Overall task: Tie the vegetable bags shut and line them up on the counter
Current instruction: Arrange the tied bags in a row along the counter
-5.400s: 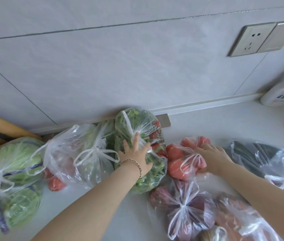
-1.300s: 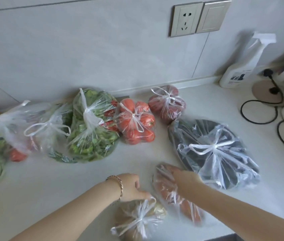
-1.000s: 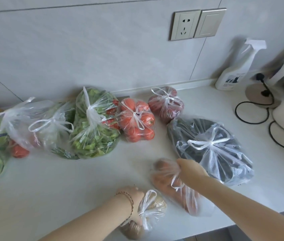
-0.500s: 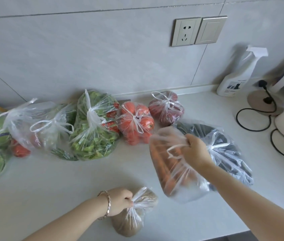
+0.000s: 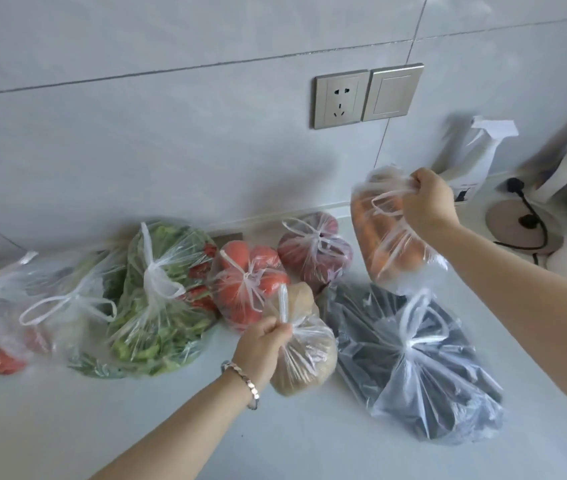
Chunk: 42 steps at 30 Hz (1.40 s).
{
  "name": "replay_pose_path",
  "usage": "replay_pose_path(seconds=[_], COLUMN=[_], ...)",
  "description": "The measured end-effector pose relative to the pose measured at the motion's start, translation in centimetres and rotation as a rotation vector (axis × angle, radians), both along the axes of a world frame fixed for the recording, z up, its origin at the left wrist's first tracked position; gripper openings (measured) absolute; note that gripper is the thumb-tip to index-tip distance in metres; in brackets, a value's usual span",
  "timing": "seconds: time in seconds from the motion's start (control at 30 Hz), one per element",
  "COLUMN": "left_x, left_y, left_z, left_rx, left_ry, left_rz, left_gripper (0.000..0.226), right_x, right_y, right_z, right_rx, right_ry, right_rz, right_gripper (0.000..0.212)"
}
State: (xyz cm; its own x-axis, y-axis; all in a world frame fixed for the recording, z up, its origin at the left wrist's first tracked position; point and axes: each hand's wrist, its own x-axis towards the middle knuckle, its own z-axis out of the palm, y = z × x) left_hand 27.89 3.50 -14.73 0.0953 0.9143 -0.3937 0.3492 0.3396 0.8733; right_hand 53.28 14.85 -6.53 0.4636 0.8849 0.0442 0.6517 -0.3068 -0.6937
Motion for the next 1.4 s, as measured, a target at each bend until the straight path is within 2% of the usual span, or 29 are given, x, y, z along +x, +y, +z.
replay_pose_path(seconds=[0.17,0.27,0.4,0.53,0.57,0.67,0.7,0.73,0.8,0.87,0.9,0.97,1.2,1.4], left_x=[2.8,3.4,3.6,4.1,4.2,4.2,4.1,4.0,3.8,3.7,3.7,3.7,4.5,5.6], left_y=[2.6,3.9,4.9,5.6,5.7,5.7,5.5,5.6,5.4,5.2,5.2,4.7,3.5,3.3], left_z=[-0.7,-1.4,-1.9,-2.3,-2.4,-2.5,-2.5,-2.5,-2.5,-2.5,-2.6,-2.5,-2.4,-2.4], left_rx=[0.030,0.010,-0.010,-0.033,-0.038,-0.058,-0.062,-0.059,-0.052,-0.041,-0.034,-0.025,-0.060,-0.090], left_ry=[0.042,0.076,0.098,0.113,0.116,0.111,0.115,0.117,0.115,0.111,0.118,0.138,0.142,0.147], left_rz=[-0.001,-0.002,-0.029,0.002,0.007,0.039,0.045,0.052,0.061,0.064,0.062,0.051,0.030,0.039], left_gripper=[0.036,0.032,0.035,0.036,0.035,0.033,0.033,0.032,0.028,0.024,0.024,0.023,0.035,0.037], right_x=[3.2,3.5,3.5,3.1,2.7,0.5,-0.6,-1.7,-3.5,-4.1,-4.1,-4.0,-0.6,0.6], right_y=[3.9,5.2,5.6,4.8,4.1,0.4,-1.6,-3.4,-7.0,-9.5,-10.2,-11.4,-12.1,-11.7], right_z=[-3.8,-6.4,-8.6,-9.3,-9.4,-9.5,-9.4,-9.4,-9.7,-10.9,-11.6,-12.2,-11.2,-9.6], right_rx=[-0.115,-0.207,-0.226,-0.282,-0.290,-0.319,-0.352,-0.421,-0.714,-0.996,-1.054,-1.021,-0.875,-0.955], right_ry=[0.030,0.082,0.176,0.244,0.217,-0.070,-0.162,-0.253,-0.424,-0.525,-0.567,-0.620,-0.438,-0.366], right_rz=[-0.030,-0.015,-0.034,0.076,0.121,0.218,0.259,0.321,0.460,0.514,0.507,0.466,0.395,0.287], right_gripper=[0.031,0.031,0.034,0.039,0.038,0.033,0.042,0.062,0.101,0.110,0.104,0.084,0.030,0.028])
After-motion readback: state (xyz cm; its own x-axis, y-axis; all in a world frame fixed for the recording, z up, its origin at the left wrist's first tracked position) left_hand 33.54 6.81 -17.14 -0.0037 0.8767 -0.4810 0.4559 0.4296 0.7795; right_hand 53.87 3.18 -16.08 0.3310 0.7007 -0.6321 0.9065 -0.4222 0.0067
